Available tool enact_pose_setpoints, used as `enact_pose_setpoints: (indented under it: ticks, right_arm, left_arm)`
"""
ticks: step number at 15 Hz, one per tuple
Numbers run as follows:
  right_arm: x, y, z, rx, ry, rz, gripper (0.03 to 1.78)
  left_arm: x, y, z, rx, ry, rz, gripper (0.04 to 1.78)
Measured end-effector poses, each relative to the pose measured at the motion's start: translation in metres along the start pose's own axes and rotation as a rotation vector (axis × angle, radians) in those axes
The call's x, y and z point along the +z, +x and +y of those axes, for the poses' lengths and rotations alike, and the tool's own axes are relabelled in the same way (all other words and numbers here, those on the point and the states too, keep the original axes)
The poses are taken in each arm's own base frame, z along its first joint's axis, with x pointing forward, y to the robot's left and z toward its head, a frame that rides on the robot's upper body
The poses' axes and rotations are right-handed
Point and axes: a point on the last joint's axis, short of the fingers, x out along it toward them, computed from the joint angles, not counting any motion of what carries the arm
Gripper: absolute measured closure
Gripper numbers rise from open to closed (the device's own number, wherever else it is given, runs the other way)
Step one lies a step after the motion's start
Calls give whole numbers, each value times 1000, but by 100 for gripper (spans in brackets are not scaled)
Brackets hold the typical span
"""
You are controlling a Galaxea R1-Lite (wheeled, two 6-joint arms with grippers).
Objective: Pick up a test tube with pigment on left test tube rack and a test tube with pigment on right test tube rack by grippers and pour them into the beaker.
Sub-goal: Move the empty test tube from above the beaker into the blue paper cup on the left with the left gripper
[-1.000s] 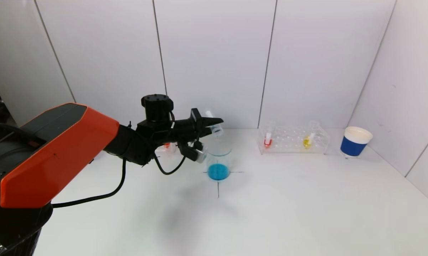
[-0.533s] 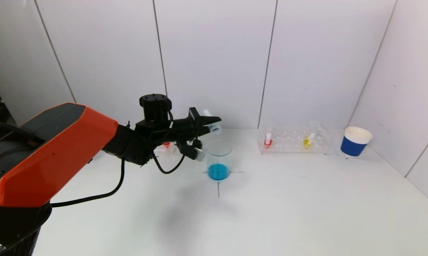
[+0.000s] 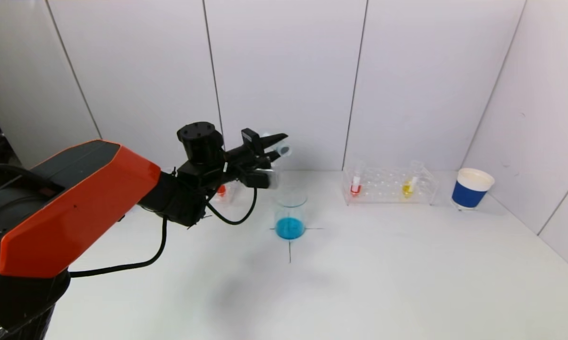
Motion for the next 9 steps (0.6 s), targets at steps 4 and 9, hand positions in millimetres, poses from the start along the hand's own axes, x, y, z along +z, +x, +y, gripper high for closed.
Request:
enact_pose_setpoints:
  ticks: [4, 9]
  right_arm:
    - [0, 0, 0, 0, 0, 0, 4]
    - [0, 0, 0, 0, 0, 0, 4]
  left_arm:
    - [8, -1, 18, 163, -206, 175, 137]
    - [13, -11, 58, 436, -418, 424, 137]
